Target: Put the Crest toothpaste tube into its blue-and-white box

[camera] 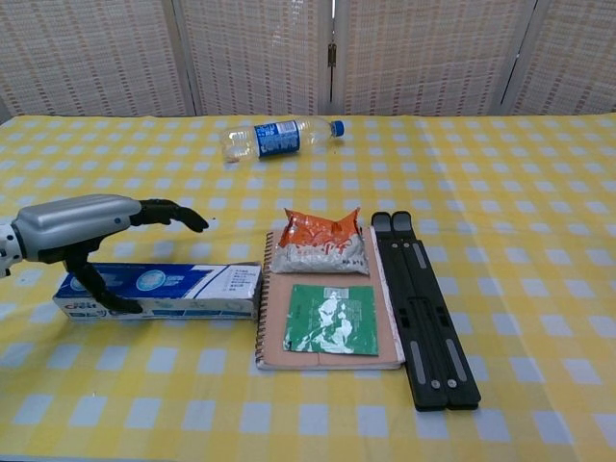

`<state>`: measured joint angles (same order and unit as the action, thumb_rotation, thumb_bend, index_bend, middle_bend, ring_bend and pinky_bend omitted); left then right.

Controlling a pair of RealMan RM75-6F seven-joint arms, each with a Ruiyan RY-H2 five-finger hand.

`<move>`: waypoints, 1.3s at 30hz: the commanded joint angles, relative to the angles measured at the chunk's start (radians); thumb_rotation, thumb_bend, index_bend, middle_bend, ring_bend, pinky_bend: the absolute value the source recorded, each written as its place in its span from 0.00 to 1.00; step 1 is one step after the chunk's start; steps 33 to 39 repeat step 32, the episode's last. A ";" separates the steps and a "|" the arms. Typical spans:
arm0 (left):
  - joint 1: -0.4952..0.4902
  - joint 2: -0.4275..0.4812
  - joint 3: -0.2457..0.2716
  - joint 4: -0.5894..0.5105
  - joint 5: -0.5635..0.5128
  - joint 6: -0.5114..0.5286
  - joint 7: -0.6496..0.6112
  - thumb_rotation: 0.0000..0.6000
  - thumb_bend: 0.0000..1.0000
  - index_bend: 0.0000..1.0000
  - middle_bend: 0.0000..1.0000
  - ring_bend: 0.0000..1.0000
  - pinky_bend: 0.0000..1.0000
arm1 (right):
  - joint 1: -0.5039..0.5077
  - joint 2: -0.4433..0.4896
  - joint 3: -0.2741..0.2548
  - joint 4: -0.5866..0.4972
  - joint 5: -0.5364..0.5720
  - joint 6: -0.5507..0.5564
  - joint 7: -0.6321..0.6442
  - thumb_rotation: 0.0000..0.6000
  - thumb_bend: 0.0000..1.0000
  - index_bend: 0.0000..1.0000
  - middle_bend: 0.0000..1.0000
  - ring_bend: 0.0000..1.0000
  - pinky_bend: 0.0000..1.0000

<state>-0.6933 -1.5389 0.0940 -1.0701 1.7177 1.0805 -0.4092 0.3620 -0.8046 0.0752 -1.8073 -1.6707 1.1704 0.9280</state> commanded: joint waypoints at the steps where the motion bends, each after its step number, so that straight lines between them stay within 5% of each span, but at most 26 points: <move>1: -0.002 0.017 -0.005 -0.031 -0.009 0.000 0.018 1.00 0.13 0.08 0.08 0.02 0.09 | -0.001 0.001 -0.005 0.002 0.000 0.008 0.002 1.00 0.40 0.00 0.00 0.00 0.00; 8: 0.024 0.149 -0.020 -0.214 -0.038 0.055 0.033 1.00 0.12 0.08 0.07 0.03 0.07 | -0.044 -0.011 -0.010 0.032 0.007 0.099 -0.128 1.00 0.40 0.00 0.00 0.00 0.00; 14: 0.175 0.309 -0.028 -0.398 -0.135 0.215 0.237 1.00 0.16 0.11 0.08 0.05 0.01 | -0.152 -0.088 -0.030 0.068 0.090 0.189 -0.694 1.00 0.40 0.00 0.00 0.00 0.00; 18: 0.304 0.332 -0.019 -0.424 -0.212 0.338 0.493 1.00 0.16 0.11 0.10 0.05 0.00 | -0.212 -0.167 -0.048 0.086 0.151 0.234 -0.894 1.00 0.40 0.00 0.00 0.00 0.00; 21: 0.406 0.294 -0.012 -0.405 -0.246 0.453 0.672 1.00 0.16 0.11 0.10 0.02 0.00 | -0.247 -0.230 -0.052 0.134 0.187 0.268 -0.961 1.00 0.40 0.00 0.00 0.00 0.00; 25: 0.500 0.259 -0.001 -0.371 -0.250 0.549 0.680 1.00 0.15 0.11 0.10 0.00 0.00 | -0.271 -0.272 -0.058 0.175 0.216 0.282 -1.053 1.00 0.40 0.00 0.00 0.00 0.00; 39: 0.520 0.310 -0.019 -0.469 -0.278 0.509 0.700 1.00 0.15 0.08 0.08 0.00 0.00 | -0.295 -0.278 -0.051 0.162 0.178 0.346 -1.049 1.00 0.40 0.00 0.00 0.00 0.00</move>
